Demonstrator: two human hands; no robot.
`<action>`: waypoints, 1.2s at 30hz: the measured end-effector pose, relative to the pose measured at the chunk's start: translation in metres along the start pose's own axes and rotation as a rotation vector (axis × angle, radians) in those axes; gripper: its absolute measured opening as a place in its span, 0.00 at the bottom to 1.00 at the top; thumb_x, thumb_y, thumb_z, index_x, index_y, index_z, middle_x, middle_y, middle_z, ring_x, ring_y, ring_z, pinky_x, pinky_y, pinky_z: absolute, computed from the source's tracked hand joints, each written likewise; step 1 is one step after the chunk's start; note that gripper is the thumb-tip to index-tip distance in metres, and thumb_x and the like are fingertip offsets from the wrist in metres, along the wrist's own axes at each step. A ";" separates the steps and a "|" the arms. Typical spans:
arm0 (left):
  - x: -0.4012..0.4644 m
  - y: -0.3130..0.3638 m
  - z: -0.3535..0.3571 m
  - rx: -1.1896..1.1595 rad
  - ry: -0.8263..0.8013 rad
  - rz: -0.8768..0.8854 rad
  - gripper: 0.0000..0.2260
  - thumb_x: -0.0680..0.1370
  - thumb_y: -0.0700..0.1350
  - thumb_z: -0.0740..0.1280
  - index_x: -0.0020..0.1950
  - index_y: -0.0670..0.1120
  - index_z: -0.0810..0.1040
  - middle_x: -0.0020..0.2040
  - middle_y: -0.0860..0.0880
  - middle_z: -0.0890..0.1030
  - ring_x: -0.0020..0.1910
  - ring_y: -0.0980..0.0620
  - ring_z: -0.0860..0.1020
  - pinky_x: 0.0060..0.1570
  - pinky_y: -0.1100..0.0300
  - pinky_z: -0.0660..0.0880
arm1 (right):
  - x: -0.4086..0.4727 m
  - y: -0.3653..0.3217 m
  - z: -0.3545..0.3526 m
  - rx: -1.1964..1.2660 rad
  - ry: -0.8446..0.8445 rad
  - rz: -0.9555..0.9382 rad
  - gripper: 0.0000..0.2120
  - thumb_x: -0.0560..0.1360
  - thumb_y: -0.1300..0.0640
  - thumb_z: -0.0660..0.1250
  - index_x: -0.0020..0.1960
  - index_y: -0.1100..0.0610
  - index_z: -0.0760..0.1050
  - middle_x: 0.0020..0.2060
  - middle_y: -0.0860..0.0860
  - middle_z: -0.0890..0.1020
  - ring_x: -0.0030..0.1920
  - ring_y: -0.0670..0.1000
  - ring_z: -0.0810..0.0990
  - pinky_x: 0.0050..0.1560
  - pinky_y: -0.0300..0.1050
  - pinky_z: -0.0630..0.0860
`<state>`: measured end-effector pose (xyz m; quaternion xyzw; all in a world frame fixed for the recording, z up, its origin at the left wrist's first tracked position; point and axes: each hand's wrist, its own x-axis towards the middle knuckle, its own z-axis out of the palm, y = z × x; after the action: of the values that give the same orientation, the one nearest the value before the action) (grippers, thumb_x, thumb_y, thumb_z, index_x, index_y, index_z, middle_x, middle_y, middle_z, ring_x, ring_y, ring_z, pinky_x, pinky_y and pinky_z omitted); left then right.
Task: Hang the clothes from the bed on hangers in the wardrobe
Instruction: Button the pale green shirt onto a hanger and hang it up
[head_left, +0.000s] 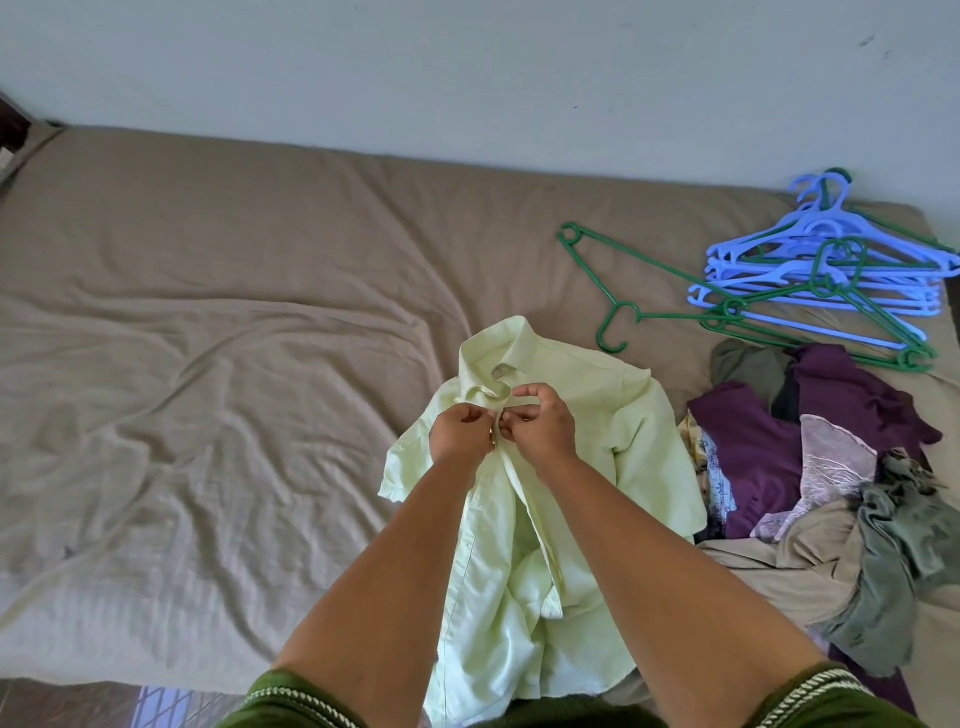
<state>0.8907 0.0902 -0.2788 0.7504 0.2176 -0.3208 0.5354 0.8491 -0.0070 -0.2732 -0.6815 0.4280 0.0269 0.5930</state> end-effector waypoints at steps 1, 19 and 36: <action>0.001 0.002 0.000 0.001 -0.022 -0.010 0.05 0.76 0.42 0.68 0.41 0.44 0.80 0.37 0.46 0.83 0.34 0.48 0.79 0.51 0.47 0.81 | 0.001 0.000 -0.001 0.016 0.005 -0.003 0.16 0.70 0.68 0.72 0.52 0.51 0.73 0.39 0.53 0.85 0.37 0.50 0.85 0.48 0.48 0.82; 0.006 -0.001 0.004 -0.053 -0.060 0.035 0.05 0.77 0.42 0.69 0.43 0.42 0.81 0.42 0.44 0.85 0.43 0.48 0.84 0.49 0.54 0.81 | 0.011 0.008 -0.003 -0.319 0.005 -0.234 0.08 0.73 0.56 0.72 0.50 0.59 0.82 0.42 0.52 0.85 0.43 0.47 0.82 0.48 0.34 0.75; -0.007 -0.030 -0.002 0.207 -0.282 -0.014 0.07 0.77 0.48 0.69 0.48 0.44 0.80 0.42 0.49 0.81 0.40 0.51 0.77 0.44 0.58 0.75 | 0.019 0.021 -0.021 -0.036 -0.154 0.191 0.08 0.78 0.59 0.63 0.56 0.52 0.76 0.50 0.50 0.79 0.51 0.50 0.78 0.57 0.47 0.75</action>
<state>0.8661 0.1026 -0.2930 0.7474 0.1114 -0.4474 0.4783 0.8384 -0.0332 -0.2940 -0.6439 0.4436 0.1433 0.6067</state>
